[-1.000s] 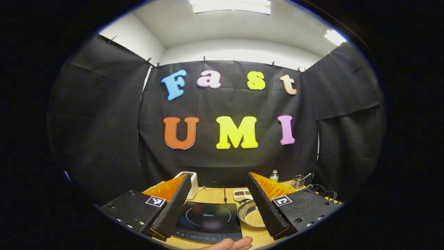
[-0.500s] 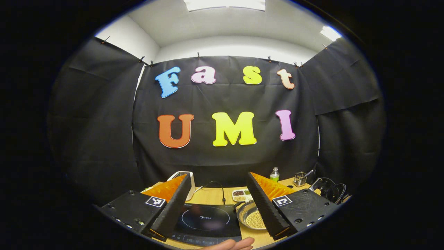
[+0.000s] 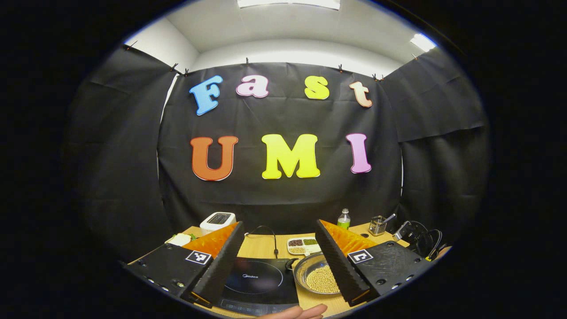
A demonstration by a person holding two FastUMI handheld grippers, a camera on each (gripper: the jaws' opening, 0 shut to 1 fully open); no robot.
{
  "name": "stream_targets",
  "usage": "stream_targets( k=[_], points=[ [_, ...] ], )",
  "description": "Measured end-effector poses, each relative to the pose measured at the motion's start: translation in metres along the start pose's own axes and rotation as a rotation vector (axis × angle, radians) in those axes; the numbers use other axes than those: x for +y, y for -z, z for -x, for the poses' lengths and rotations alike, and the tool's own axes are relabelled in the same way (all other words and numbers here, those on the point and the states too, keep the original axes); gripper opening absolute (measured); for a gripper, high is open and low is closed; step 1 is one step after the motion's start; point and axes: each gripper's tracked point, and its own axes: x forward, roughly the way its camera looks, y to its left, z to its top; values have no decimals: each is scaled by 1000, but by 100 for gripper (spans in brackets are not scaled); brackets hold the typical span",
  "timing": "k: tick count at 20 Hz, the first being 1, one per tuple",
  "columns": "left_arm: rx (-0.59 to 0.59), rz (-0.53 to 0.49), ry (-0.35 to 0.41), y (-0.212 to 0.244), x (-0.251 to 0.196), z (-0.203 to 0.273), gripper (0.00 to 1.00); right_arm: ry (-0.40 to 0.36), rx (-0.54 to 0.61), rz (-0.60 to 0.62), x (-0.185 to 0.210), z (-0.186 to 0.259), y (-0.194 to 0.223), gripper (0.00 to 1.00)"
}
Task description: First push the handle of the pot to place it horizontally, then grasp the pot with both hands and set it on the induction cooktop.
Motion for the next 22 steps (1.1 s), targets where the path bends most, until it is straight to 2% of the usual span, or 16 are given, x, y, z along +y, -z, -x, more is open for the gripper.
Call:
stream_targets(
  k=[11,12,14,21,22],
  points=[
    [35,19,-15,16,6,-15,96,123,4,14,-58,-8,-10,4],
    [41,22,-17,19,7,-16,96,134,4,7,-63,-10,-12,0],
    [58,25,-28,25,13,-19,96,150,2,-10,-71,-12,-14,4],
    [179,47,-35,76,18,-38,96,206,-16,-52,-95,-20,-25,4],
    [211,52,-32,88,17,-43,96,214,-24,-57,-98,-21,-27,0]
  ],
)
